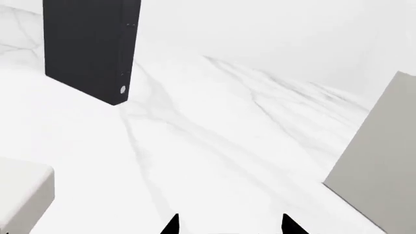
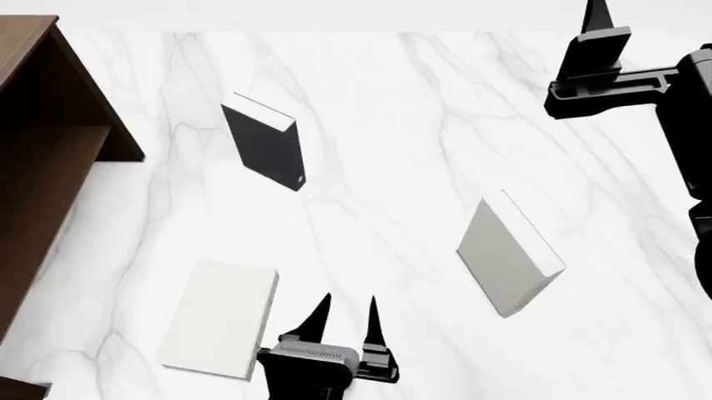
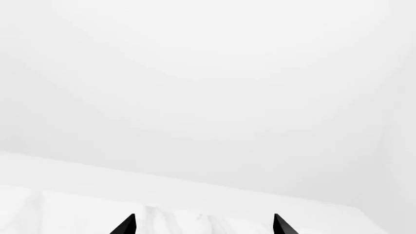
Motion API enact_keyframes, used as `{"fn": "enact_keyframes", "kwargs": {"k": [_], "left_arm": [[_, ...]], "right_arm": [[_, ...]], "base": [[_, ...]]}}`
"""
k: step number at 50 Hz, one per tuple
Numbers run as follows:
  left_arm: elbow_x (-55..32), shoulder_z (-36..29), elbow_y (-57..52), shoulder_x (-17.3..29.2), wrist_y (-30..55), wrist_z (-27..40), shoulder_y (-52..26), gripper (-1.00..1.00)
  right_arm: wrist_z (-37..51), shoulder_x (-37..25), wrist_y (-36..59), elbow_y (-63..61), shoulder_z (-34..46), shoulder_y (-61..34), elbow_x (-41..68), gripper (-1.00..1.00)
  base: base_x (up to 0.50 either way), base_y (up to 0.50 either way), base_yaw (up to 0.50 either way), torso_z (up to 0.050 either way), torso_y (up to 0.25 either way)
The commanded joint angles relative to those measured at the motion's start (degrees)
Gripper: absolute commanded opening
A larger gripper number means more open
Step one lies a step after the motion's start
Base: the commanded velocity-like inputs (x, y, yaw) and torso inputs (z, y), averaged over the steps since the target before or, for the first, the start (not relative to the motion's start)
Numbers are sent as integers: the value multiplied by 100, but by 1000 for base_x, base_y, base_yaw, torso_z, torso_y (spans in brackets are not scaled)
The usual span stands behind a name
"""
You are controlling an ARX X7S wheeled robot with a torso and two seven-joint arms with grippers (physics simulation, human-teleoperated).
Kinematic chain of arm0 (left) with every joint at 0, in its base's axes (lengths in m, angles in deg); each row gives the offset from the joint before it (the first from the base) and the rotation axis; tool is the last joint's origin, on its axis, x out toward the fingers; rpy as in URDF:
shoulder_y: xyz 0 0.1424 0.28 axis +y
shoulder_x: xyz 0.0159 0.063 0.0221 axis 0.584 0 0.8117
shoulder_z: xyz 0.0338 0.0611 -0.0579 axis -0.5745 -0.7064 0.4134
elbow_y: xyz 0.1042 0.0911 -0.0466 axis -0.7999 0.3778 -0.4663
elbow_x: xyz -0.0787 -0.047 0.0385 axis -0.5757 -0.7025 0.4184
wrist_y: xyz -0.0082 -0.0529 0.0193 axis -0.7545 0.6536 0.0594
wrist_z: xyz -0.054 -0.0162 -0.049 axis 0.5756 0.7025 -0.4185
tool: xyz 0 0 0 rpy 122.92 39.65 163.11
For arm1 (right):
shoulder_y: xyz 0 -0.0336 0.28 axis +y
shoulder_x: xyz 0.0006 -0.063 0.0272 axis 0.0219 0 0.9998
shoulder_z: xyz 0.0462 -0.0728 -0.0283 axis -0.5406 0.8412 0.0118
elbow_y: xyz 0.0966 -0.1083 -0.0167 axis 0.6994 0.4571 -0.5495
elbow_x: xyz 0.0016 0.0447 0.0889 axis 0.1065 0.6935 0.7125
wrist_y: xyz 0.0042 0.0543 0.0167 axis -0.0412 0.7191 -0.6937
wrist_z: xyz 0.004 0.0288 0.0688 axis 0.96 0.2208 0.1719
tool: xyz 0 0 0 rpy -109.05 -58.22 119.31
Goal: Pick up the book on the right and place it under the cabinet shelf.
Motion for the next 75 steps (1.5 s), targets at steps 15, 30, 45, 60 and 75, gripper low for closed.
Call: {"fn": "enact_keyframes", "kwargs": {"k": [15, 30, 45, 60, 75], "left_arm": [[-1238, 312, 845, 168, -294, 100, 230, 100], [-1268, 556, 941, 225, -539, 438, 156, 100], [-1304, 684, 1154, 245, -750, 585, 93, 100], [-1267, 782, 1211, 378, -803, 762, -36, 100], [-1016, 853, 860, 637, -709, 1185, -49, 100]], "right_arm": [[-16, 49, -25, -37, -40, 49, -2, 100], [-37, 93, -30, -15, -49, 127, -32, 100], [-68, 118, -31, -7, -79, 174, -14, 100], [-104, 166, 25, 23, -106, 172, 19, 100], [-123, 169, 23, 19, -136, 216, 7, 100]], "base": [[0, 0, 1, -2, -6], [-1, 1, 2, -1, -5], [0, 0, 0, -1, -5], [0, 3, 5, -1, -4], [0, 1, 3, -1, -4]]}}
